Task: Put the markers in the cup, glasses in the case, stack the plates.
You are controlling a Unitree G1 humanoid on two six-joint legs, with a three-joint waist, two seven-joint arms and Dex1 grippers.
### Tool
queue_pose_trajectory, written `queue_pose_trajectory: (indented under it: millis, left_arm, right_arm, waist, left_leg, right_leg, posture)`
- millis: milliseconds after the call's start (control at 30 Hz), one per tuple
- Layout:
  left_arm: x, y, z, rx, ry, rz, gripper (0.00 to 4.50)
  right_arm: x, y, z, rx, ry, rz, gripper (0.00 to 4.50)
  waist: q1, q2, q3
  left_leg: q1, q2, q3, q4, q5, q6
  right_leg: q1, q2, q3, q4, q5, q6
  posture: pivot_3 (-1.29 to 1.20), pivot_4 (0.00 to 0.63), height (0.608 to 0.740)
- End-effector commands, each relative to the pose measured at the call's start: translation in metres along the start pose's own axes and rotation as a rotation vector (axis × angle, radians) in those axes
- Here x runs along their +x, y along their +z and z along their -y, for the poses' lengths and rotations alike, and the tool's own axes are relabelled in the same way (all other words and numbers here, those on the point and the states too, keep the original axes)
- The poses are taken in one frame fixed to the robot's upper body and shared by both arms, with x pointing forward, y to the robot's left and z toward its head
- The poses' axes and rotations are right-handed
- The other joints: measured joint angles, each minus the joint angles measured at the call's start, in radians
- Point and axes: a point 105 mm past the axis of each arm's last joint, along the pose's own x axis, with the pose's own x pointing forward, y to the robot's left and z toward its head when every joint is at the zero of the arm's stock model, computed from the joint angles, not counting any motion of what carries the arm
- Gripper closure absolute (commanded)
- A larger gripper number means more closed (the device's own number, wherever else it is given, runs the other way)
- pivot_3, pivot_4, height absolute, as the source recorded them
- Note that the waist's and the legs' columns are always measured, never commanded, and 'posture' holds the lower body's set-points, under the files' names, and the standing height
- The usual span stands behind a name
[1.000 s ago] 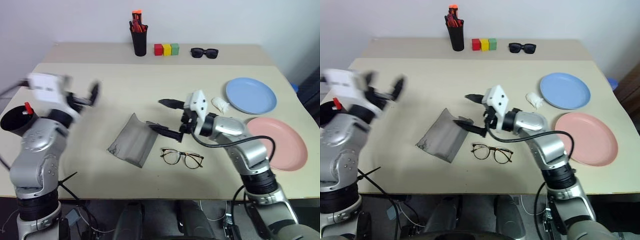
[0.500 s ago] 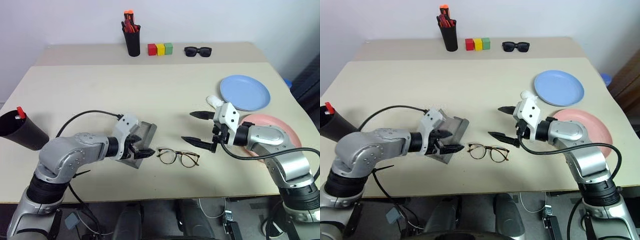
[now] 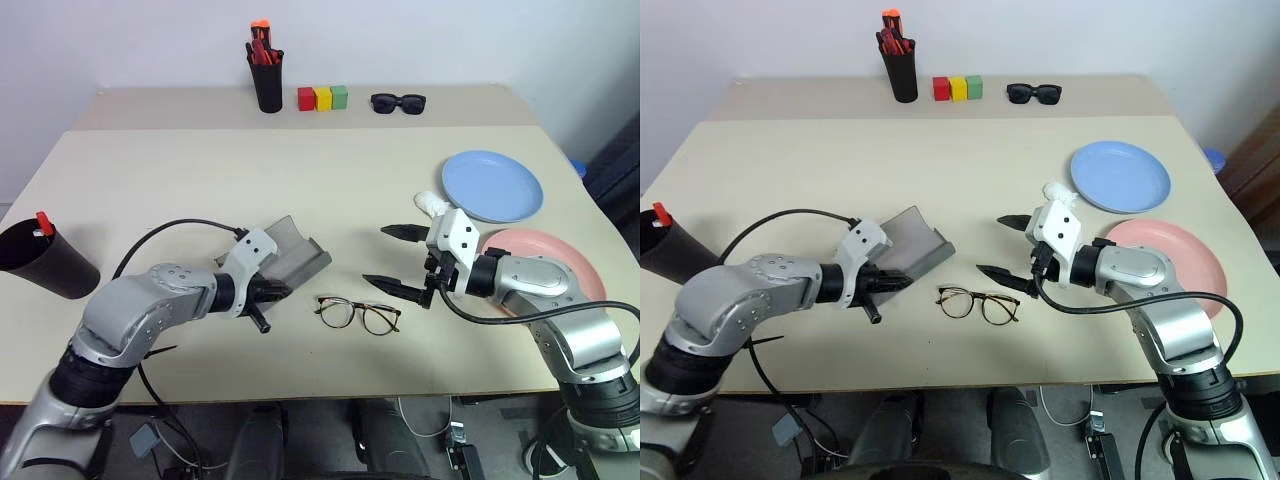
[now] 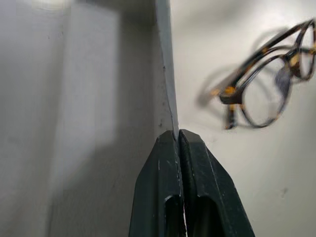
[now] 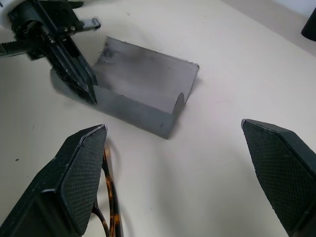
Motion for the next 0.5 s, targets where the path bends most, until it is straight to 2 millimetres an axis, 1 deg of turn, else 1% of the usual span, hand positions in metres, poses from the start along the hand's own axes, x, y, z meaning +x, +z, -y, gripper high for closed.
queue_pose_trajectory:
  millis: [33, 133, 200, 267, 433, 467, 500]
  left_arm:
    - [-0.007, 0.013, 0.01, 0.307, -0.103, 0.056, 4.43]
    - [-0.005, 0.007, 0.008, 0.405, -0.174, 0.015, 4.43]
    - [-0.004, 0.008, 0.005, 0.432, -0.219, 0.004, 4.43]
    - [-0.003, 0.003, 0.004, 0.475, -0.259, -0.041, 4.43]
    - [0.002, -0.005, -0.005, 0.552, -0.269, -0.093, 4.43]
    - [0.003, -0.004, -0.006, 0.555, -0.273, -0.083, 4.2]
    - [0.004, -0.004, -0.007, 0.548, -0.265, -0.077, 3.87]
  right_arm:
    - [-0.001, -0.002, -0.008, -0.097, 0.081, -0.076, 0.0]
    - [0.002, -0.005, -0.017, -0.112, 0.135, -0.12, 0.0]
    - [0.006, -0.006, -0.021, -0.104, 0.151, -0.138, 0.0]
    - [0.01, -0.006, -0.026, -0.103, 0.163, -0.152, 0.0]
    - [0.018, -0.012, -0.032, -0.107, 0.164, -0.194, 0.0]
    - [0.019, -0.013, -0.032, -0.105, 0.159, -0.205, 0.0]
    - [0.019, -0.015, -0.032, -0.108, 0.159, -0.215, 0.0]
  waist:
    - [0.004, 0.0, 0.0]
    - [0.009, 0.0, 0.0]
    - [0.01, 0.0, 0.0]
    - [0.01, 0.0, 0.0]
    - [0.005, 0.0, 0.0]
    - [0.003, 0.0, 0.0]
    - [0.003, 0.0, 0.0]
  left_leg:
    - [-0.001, 0.0, 0.0, 0.0, 0.0, 0.0]
    - [-0.001, 0.0, 0.001, 0.0, 0.0, 0.0]
    - [-0.002, 0.0, 0.001, 0.0, 0.0, 0.0]
    - [-0.003, 0.0, 0.001, 0.001, 0.0, 0.0]
    - [-0.004, 0.0, 0.001, 0.0, -0.001, 0.001]
    - [-0.004, 0.0, 0.001, 0.0, -0.001, 0.001]
    - [-0.003, 0.0, 0.001, 0.0, -0.001, 0.001]
  right_leg:
    - [0.0, 0.0, 0.0, -0.001, 0.0, 0.0]
    - [0.0, -0.001, 0.0, -0.003, -0.001, -0.001]
    - [0.0, -0.001, 0.0, -0.003, -0.001, -0.001]
    - [-0.001, -0.001, 0.0, -0.003, -0.001, -0.001]
    - [-0.002, 0.0, 0.0, -0.002, -0.001, 0.0]
    - [-0.002, 0.0, 0.0, -0.001, -0.001, 0.0]
    - [-0.002, 0.0, 0.0, -0.001, -0.001, 0.0]
  posture:
    - [0.0, 0.15, 0.74]
    - [0.0, 0.15, 0.74]
    - [0.0, 0.15, 0.74]
    - [0.0, 0.15, 0.74]
    - [0.0, 0.15, 0.74]
    - [0.0, 0.15, 0.74]
    - [0.0, 0.15, 0.74]
